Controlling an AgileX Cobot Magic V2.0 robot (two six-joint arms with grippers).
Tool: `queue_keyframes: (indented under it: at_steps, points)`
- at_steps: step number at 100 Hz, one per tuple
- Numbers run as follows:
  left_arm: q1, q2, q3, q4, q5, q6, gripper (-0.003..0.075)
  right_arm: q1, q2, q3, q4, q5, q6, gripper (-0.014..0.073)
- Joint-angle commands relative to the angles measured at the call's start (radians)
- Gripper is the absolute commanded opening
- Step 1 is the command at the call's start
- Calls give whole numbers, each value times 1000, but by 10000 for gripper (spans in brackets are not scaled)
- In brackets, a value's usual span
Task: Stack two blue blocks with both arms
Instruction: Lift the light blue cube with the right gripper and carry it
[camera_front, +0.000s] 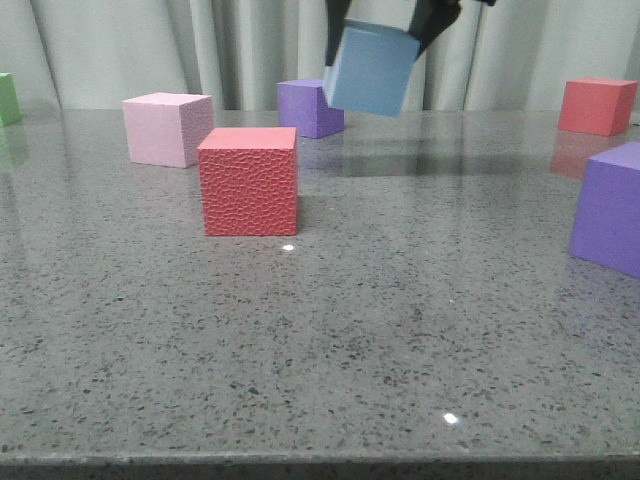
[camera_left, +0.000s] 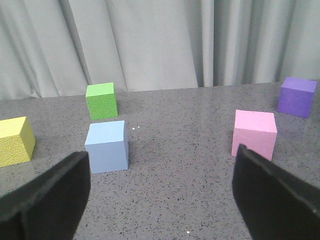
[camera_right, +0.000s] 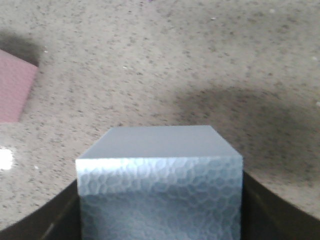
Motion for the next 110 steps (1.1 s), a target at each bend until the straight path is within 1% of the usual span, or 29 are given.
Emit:
queue_keyframes:
  at_steps: [1,16,37,100,110]
  points:
    - [-8,8,-39,-6,-77,-7,568,18,-33,-72,0,-48,15,371]
    - [-14,8,-39,-6,-77,-7,568,42,17,-156,-1,-38,36,371]
    - [-14,8,-39,-6,-77,-7,568,45,73,-207,-1,-23,65,370]
    - [-14,8,-39,-6,-77,-7,568,45,94,-207,-10,-90,84,370]
    - [-14,8,-39,-6,-77,-7,568,46,94,-207,-10,-111,83,387]
